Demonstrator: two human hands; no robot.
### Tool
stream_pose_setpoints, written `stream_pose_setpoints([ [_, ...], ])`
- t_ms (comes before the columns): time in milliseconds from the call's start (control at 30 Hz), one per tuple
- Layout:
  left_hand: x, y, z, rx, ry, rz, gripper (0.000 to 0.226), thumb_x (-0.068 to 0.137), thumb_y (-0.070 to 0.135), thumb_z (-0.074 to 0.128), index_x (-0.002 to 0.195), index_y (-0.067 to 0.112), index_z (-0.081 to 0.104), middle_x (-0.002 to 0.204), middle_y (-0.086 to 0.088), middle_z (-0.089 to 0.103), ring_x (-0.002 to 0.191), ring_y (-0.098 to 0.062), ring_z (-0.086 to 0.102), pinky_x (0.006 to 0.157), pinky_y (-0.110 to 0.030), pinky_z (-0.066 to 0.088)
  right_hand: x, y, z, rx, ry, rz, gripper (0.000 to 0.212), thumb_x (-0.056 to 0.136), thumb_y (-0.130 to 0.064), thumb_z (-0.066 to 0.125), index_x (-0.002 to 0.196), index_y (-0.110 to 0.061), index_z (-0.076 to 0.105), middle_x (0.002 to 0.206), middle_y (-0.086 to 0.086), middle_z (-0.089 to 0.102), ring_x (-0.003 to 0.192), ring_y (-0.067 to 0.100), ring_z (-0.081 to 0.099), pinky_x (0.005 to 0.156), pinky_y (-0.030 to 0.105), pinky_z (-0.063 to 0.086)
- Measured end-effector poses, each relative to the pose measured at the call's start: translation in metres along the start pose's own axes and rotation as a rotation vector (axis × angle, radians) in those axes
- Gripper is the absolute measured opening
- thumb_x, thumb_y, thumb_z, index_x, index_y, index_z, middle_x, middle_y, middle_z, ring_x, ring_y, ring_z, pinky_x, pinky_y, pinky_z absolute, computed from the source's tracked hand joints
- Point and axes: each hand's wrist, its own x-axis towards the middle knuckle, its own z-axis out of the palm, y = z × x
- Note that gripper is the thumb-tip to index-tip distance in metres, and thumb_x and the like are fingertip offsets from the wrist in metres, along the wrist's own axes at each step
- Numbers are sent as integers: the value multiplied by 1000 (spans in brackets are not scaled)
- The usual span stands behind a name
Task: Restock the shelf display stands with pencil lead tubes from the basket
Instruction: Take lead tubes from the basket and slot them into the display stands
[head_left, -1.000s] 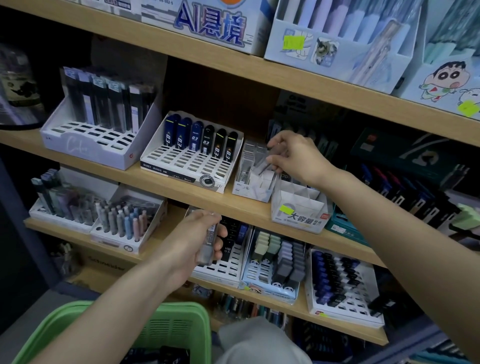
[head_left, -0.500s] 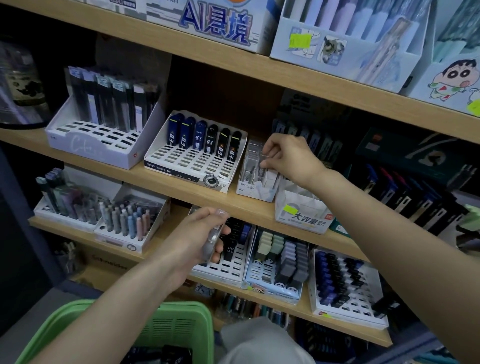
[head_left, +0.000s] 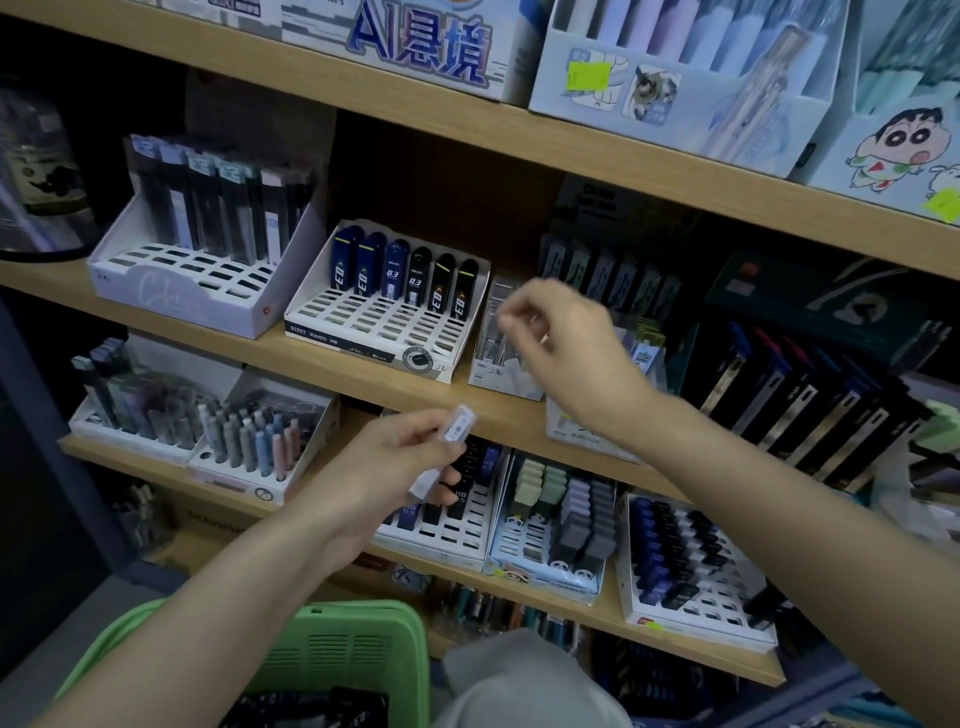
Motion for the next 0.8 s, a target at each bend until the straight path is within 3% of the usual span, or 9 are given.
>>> stream_pose_setpoints([
  [67, 2, 2, 3, -4, 2, 37, 32, 87, 5, 61, 116, 18, 59, 92, -6, 67, 68, -10, 65, 61, -19, 53, -16, -9, 2, 57, -176, 12, 13, 96, -25, 52, 103, -19, 60, 94, -11, 52, 77, -6, 48, 70, 3, 39],
  [167, 4, 6, 7, 30, 64, 103, 30, 82, 2, 67, 109, 6, 54, 88, -10, 67, 66, -10, 67, 58, -18, 53, -31, -12, 2, 167, -378, 63, 11, 91, -24, 61, 102, -20, 65, 95, -8, 63, 80, 0, 57, 72, 7, 44],
  [300, 7, 12, 4, 161, 175, 224, 33, 74, 6, 74, 101, 6, 54, 88, -11, 68, 63, -10, 68, 60, -16, 52, -44, -11, -4, 402, -429, 244, 8, 86, -18, 69, 90, -16, 63, 81, 2, 70, 76, 13, 68, 77, 27, 57],
  [400, 8, 20, 8, 119, 200, 286, 28, 76, 10, 72, 99, 5, 57, 80, -8, 67, 62, -7, 65, 59, -15, 51, -53, -13, -6, 565, -467, 326, 13, 84, -15, 70, 84, -17, 57, 77, 2, 69, 75, 15, 70, 75, 29, 58],
  [500, 7, 27, 18, 210, 193, 362, 13, 79, 10, 70, 89, 10, 62, 76, 0, 66, 64, -4, 63, 61, -14, 51, -58, -15, -10, 450, -420, 246, 19, 86, -23, 68, 90, -29, 50, 88, -9, 64, 81, 6, 66, 77, 18, 54],
  [600, 8, 31, 29, 323, 161, 423, 10, 79, 11, 71, 87, 14, 65, 80, 3, 70, 74, -7, 66, 70, -18, 54, -57, -15, -19, 444, -263, 179, 33, 86, -22, 67, 109, -31, 45, 97, -12, 60, 79, 1, 63, 76, 17, 53],
  [700, 14, 34, 36, 386, 162, 464, 7, 81, 14, 69, 87, 17, 65, 82, 6, 69, 78, -8, 65, 74, -21, 54, -53, -11, -29, 357, -196, 116, 33, 84, -17, 70, 106, -29, 51, 95, -13, 62, 75, 0, 65, 75, 17, 54],
  [800, 26, 33, 38, 593, 224, 574, 6, 90, 19, 59, 91, 23, 63, 89, 14, 63, 84, 1, 58, 77, -14, 46, -44, 2, -38, 234, -81, 117, 27, 85, -18, 69, 104, -28, 53, 91, -13, 61, 75, -3, 64, 72, 18, 55],
])
